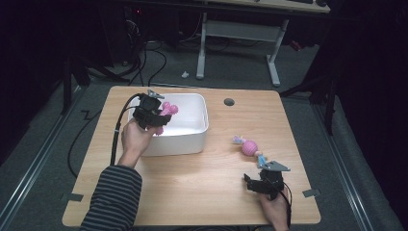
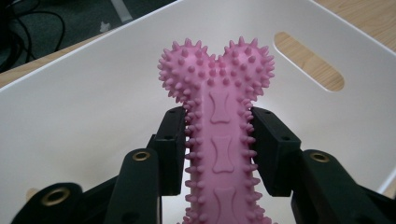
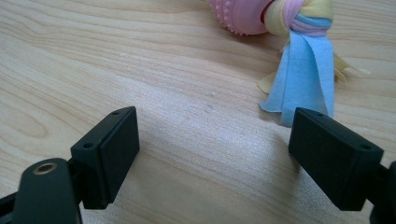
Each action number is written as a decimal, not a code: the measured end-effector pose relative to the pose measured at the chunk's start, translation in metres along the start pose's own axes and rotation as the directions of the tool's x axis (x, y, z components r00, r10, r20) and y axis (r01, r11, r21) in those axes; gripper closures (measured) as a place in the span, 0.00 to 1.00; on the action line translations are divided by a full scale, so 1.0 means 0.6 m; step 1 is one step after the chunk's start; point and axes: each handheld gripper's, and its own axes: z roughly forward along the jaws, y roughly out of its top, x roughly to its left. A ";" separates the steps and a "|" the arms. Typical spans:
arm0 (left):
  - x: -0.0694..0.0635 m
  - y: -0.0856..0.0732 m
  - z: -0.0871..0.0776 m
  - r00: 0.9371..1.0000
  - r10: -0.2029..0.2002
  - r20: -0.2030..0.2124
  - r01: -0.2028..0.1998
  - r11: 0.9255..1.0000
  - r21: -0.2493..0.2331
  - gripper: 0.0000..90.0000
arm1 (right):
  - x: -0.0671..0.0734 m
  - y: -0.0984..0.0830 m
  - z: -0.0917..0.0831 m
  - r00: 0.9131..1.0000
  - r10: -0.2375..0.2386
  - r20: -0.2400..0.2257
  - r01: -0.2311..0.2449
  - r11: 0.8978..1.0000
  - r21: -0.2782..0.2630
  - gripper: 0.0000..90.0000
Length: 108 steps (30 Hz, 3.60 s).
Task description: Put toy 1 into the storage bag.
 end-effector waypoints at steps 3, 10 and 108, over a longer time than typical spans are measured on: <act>0.002 -0.003 0.005 1.000 -0.004 0.006 0.004 1.000 0.011 0.64 | 0.000 0.000 0.000 1.000 0.000 0.000 0.000 1.000 0.000 0.18; 0.003 -0.008 0.012 1.000 -0.014 0.013 0.013 0.999 0.032 0.64 | 0.000 0.000 0.000 1.000 0.000 0.001 0.000 1.000 0.000 0.18; -0.019 -0.228 -0.131 0.992 -0.121 0.020 0.122 0.974 -0.192 0.41 | 0.001 0.000 -0.001 1.000 0.000 0.002 0.000 1.000 0.000 0.18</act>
